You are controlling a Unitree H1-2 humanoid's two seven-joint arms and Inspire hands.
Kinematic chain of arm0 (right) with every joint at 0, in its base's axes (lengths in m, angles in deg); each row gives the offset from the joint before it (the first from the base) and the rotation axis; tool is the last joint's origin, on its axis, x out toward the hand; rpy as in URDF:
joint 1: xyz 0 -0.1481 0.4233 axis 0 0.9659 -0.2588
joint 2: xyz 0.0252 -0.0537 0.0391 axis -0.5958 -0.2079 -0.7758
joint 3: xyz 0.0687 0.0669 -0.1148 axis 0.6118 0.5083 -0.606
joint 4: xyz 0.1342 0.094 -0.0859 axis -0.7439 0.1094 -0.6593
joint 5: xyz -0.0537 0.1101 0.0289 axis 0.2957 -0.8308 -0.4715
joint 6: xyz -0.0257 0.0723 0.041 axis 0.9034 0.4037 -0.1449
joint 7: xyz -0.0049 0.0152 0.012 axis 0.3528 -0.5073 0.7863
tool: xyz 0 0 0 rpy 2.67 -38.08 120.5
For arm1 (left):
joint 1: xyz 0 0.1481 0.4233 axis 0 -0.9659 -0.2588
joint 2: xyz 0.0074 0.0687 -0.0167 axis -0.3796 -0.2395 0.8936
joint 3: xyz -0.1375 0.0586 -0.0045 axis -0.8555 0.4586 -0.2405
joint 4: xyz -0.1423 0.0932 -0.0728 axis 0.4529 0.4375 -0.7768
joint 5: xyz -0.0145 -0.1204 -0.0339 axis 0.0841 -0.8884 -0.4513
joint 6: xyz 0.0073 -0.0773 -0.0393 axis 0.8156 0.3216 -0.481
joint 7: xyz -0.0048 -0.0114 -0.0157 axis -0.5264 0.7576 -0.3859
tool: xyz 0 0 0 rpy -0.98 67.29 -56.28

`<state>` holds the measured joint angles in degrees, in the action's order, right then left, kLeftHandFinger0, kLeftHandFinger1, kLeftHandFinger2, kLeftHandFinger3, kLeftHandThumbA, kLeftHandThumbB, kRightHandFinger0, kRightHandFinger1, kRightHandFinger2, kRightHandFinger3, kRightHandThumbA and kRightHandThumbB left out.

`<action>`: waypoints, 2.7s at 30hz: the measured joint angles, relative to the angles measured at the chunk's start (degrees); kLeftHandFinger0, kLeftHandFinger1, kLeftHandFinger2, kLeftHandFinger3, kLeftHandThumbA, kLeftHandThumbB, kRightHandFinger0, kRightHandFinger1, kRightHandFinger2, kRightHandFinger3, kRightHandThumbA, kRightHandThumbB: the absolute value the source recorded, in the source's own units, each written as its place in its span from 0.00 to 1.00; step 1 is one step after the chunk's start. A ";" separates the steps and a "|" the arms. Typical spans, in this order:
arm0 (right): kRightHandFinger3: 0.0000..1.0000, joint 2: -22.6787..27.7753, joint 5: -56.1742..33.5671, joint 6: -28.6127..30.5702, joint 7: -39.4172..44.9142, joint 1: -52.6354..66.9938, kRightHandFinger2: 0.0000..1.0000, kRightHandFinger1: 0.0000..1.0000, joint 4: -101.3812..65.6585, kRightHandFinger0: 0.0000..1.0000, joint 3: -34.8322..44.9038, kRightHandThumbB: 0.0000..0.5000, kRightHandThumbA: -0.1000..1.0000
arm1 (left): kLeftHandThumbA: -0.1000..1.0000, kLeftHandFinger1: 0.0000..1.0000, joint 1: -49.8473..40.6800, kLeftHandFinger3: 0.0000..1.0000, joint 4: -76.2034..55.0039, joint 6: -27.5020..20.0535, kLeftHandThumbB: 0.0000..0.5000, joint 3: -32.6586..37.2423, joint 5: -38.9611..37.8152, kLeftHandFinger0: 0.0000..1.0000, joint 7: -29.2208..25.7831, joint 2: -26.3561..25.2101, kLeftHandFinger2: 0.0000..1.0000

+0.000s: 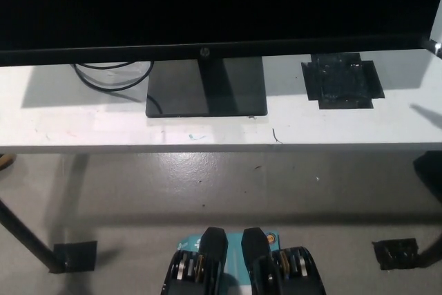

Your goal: The monitor is placed at the center of the table and the robot uses both its hand to grab the left and right sides of the monitor to tilt the angle of the monitor downwards

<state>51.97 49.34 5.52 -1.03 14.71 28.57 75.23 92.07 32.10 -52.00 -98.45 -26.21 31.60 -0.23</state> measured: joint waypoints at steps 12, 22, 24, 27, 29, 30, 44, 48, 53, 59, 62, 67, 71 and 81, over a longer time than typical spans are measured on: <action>1.00 1.65 -0.24 -0.98 9.63 -11.21 1.00 1.00 20.17 1.00 -2.60 0.60 1.00 | 1.00 1.00 9.49 1.00 13.42 0.02 0.92 6.97 1.00 1.00 2.91 -3.71 1.00; 1.00 1.98 1.41 -2.24 14.54 -15.66 1.00 1.00 24.11 1.00 -7.01 1.00 1.00 | 1.00 1.00 20.25 1.00 27.47 -0.23 0.76 14.84 2.09 1.00 6.25 -5.15 1.00; 1.00 2.35 2.43 -2.47 14.68 -16.31 1.00 1.00 24.10 1.00 -8.41 1.00 1.00 | 1.00 1.00 21.80 1.00 29.53 -0.32 0.71 16.14 2.29 1.00 7.09 -5.46 1.00; 1.00 2.76 3.35 -3.68 15.32 -17.11 1.00 1.00 23.88 1.00 -10.08 1.00 1.00 | 1.00 1.00 23.49 1.00 30.87 -0.31 0.77 18.13 2.52 1.00 8.30 -5.52 1.00; 1.00 3.29 3.92 -4.45 15.72 -17.21 1.00 1.00 23.57 1.00 -10.94 1.00 1.00 | 1.00 1.00 24.48 1.00 31.99 -0.44 0.77 19.09 2.79 1.00 8.59 -5.69 1.00; 1.00 3.69 4.24 -4.98 15.86 -17.35 1.00 1.00 23.34 1.00 -11.55 1.00 1.00 | 1.00 1.00 25.08 1.00 32.90 -0.51 0.77 19.89 3.21 1.00 8.76 -5.77 1.00; 1.00 7.29 7.74 -9.65 17.50 -17.21 1.00 1.00 18.28 1.00 -15.00 0.99 1.00 | 1.00 1.00 28.23 1.00 35.80 1.26 0.94 25.71 4.23 1.00 11.22 -6.13 1.00; 1.00 7.58 8.26 -10.65 17.50 -16.88 1.00 1.00 17.07 1.00 -15.03 1.00 1.00 | 1.00 1.00 28.62 1.00 35.80 1.53 0.88 27.32 4.75 1.00 11.27 -6.80 1.00; 1.00 7.88 9.11 -11.63 17.64 -16.92 1.00 1.00 16.46 1.00 -15.66 0.97 0.83 | 1.00 1.00 28.85 1.00 34.73 1.74 0.82 30.68 6.73 1.00 11.38 -9.01 1.00; 1.00 8.23 11.53 -12.82 18.05 -18.16 1.00 1.00 17.28 1.00 -18.63 1.00 0.81 | 1.00 1.00 29.27 1.00 33.80 1.66 0.90 36.28 12.23 1.00 11.06 -12.38 1.00; 1.00 8.25 13.06 -12.82 17.94 -19.39 1.00 1.00 19.13 1.00 -20.49 1.00 0.73 | 1.00 1.00 29.81 1.00 34.99 1.47 0.90 39.25 15.22 1.00 10.40 -12.80 1.00; 1.00 8.07 15.45 -12.67 17.74 -21.38 1.00 1.00 22.36 1.00 -23.08 1.00 0.69 | 0.92 1.00 31.06 1.00 38.34 1.25 0.86 45.84 20.78 1.00 8.79 -12.89 1.00; 1.00 7.64 17.88 -12.04 17.62 -22.92 1.00 1.00 26.23 1.00 -26.28 1.00 0.62 | 0.97 1.00 32.85 1.00 43.20 0.35 0.91 53.32 25.55 1.00 7.09 -12.09 1.00; 1.00 4.02 24.82 -10.77 14.57 -27.34 1.00 1.00 38.65 1.00 -34.35 1.00 0.63 | 0.94 1.00 42.56 1.00 56.67 -0.61 0.88 67.71 36.17 1.00 0.85 -8.73 1.00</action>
<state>55.99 74.16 -5.25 13.54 -12.63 67.22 40.88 134.63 88.76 -52.61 -30.74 9.96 32.46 -8.96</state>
